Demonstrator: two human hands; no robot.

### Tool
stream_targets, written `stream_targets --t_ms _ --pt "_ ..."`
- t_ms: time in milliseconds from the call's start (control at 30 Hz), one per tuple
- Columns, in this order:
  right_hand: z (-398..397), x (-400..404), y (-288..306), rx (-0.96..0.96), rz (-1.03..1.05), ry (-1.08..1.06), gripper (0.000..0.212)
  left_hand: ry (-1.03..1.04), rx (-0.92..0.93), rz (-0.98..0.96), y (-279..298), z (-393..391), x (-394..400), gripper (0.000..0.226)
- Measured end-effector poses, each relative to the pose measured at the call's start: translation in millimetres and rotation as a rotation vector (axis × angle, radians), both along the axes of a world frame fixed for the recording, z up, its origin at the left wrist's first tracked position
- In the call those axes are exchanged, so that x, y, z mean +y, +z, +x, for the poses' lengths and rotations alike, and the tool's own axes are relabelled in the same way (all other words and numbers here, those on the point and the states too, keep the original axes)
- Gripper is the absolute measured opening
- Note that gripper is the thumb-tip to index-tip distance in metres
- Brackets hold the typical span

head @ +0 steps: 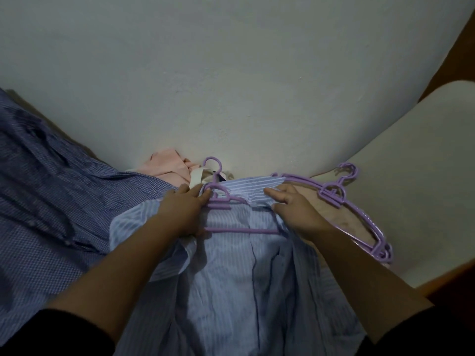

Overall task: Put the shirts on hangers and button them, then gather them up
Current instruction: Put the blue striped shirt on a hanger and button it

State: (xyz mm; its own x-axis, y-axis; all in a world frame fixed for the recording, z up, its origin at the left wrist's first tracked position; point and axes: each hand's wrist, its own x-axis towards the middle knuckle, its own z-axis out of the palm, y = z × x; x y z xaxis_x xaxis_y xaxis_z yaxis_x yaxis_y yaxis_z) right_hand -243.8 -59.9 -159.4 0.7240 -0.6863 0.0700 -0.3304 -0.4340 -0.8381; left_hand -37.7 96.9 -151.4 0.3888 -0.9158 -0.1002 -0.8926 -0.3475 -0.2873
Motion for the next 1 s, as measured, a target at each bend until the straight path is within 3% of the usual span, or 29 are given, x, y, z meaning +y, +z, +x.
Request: stream_targets --t_ms 233,467,600,700,867,1000 --pt "-13 -10 7 -0.036 0.022 -0.066 0.043 -0.048 -0.048 0.116 6 10 6 0.108" --pt "18 25 2 -0.069 0.061 0.057 0.045 0.015 0.097 -0.127 -11 0 -12 0.114" --pt "37 46 -19 -0.026 0.096 0.115 0.062 0.012 0.149 -0.26 -29 1 -16 0.113" --pt "37 51 -41 0.071 0.018 0.162 0.066 0.101 0.218 -0.293 -48 -9 -4 0.102" --pt "22 54 -66 0.142 0.078 0.179 0.071 0.13 0.347 -0.86 -88 -53 39 0.064" --pt "3 72 -91 0.268 0.013 0.206 0.077 0.235 0.463 -0.897 -118 -100 57 0.046"
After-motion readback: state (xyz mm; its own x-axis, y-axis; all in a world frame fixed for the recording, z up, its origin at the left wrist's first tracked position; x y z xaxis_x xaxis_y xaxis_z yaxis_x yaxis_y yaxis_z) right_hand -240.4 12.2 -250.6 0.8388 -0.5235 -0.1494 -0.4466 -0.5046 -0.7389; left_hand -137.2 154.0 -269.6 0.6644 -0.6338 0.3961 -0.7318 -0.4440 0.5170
